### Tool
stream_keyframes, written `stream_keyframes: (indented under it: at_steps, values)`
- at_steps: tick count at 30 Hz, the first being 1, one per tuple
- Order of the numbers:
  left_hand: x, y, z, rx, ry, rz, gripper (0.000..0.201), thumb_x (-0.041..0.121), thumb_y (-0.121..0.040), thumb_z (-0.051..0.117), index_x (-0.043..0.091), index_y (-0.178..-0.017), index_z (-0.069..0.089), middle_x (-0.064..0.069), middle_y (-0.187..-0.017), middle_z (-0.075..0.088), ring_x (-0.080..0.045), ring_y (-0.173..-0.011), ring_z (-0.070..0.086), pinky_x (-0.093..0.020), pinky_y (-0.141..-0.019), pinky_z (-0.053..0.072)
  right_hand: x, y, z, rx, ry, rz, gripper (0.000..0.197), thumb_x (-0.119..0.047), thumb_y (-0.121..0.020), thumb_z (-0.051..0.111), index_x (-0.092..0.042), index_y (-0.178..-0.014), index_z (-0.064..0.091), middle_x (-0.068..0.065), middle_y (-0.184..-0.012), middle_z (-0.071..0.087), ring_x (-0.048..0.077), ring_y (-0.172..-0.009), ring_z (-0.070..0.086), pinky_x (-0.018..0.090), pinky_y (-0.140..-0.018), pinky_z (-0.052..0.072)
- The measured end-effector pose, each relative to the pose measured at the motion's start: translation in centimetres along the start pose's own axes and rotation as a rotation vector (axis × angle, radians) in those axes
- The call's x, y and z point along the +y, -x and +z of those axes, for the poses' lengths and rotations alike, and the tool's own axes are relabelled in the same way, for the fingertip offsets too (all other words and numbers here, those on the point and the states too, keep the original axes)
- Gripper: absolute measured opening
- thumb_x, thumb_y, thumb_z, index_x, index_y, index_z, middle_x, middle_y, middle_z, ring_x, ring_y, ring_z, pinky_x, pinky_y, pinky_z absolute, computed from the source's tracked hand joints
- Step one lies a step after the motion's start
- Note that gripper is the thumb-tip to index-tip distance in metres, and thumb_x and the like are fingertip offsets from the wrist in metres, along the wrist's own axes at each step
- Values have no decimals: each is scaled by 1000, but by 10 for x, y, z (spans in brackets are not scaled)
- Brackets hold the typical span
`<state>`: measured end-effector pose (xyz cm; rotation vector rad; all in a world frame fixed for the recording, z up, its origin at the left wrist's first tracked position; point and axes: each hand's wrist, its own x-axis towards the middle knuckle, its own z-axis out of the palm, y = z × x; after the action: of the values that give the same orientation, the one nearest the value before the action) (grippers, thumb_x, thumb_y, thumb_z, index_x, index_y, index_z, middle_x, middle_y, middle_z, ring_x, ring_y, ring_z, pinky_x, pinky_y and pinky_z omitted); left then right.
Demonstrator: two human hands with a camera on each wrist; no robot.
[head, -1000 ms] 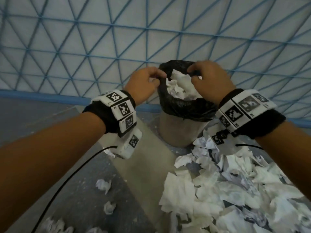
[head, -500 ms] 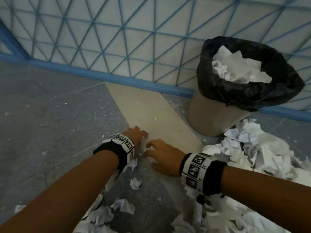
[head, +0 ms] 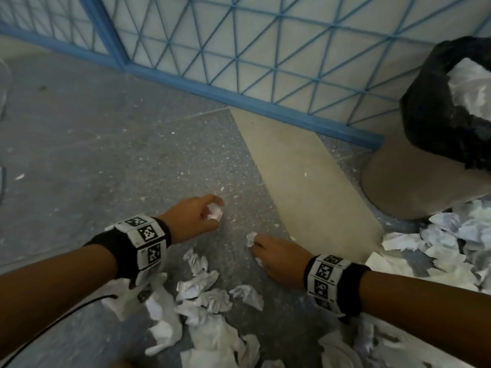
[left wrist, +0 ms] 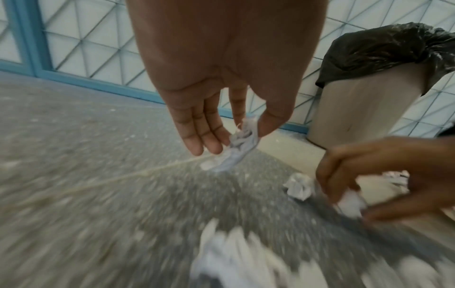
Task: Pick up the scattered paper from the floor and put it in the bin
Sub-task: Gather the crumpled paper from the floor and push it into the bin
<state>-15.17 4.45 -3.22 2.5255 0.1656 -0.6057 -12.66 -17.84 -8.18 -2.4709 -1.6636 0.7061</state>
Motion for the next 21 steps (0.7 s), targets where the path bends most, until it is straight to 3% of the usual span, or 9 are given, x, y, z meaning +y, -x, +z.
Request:
stream_keyframes:
  at_steps: [2,4,6,8,11,13,17,19,21]
  values:
    - [-12,23,9,-37,-25,11,59,46,-73,46,29,-130,45,1,-105,52,-11,-91,48,-18,-81,33,2,-2,5,49,-9,8,15,-9,-78,62,-3,-91,61,21,-101,62,37,-89,61,50,-81,55]
    - [-20,43,28,-98,-52,44,72,61,-67,35,33,-132,43,-1,-121,46,-12,-106,44,-17,-90,31,1,-4,4,104,93,0,12,-14,-69,65,-8,-79,65,20,-104,65,37,-90,63,48,-77,57]
    - [-23,59,52,-166,-73,77,73,66,-71,39,37,-138,34,-1,-142,32,-17,-129,33,-21,-103,26,0,-8,1,53,120,22,17,-19,-64,71,-11,-79,69,21,-125,58,41,-111,57,51,-89,52]
    - [-24,71,73,-224,-119,110,71,61,-80,51,46,-142,18,3,-155,8,-19,-143,10,-34,-115,19,1,-15,4,-7,114,51,23,-19,-72,67,-10,-93,67,20,-147,34,45,-133,30,57,-109,32]
    - [-29,80,90,-265,-275,151,77,57,-82,53,54,-141,3,7,-157,-17,-25,-145,-15,-54,-117,12,6,-24,5,-4,77,137,27,-17,-84,54,-7,-109,59,15,-155,16,39,-141,9,49,-118,17]
    - [-33,78,92,-219,-357,228,72,42,-87,53,49,-143,8,3,-158,-13,-26,-146,-9,-50,-117,17,13,-25,3,42,35,177,26,-12,-87,50,-5,-110,56,15,-150,26,37,-137,18,44,-114,24]
    - [-37,71,86,-105,-233,290,53,27,-91,53,43,-130,20,-6,-155,19,-25,-141,23,-40,-116,29,17,-14,-8,143,-126,189,21,-11,-83,54,-5,-104,55,16,-121,51,32,-114,42,37,-97,33]
    - [-28,68,78,8,-101,243,45,29,-88,48,30,-131,36,-13,-146,37,-26,-132,40,-31,-112,33,2,-1,-16,199,-248,173,24,-16,-82,61,-7,-104,56,12,-115,54,28,-109,45,32,-91,33]
    - [-23,64,72,57,15,191,58,43,-77,36,16,-126,50,-16,-134,47,-26,-123,49,-18,-101,32,-20,11,-17,179,-338,133,30,-20,-83,62,-11,-111,55,9,-120,53,23,-113,43,28,-91,33]
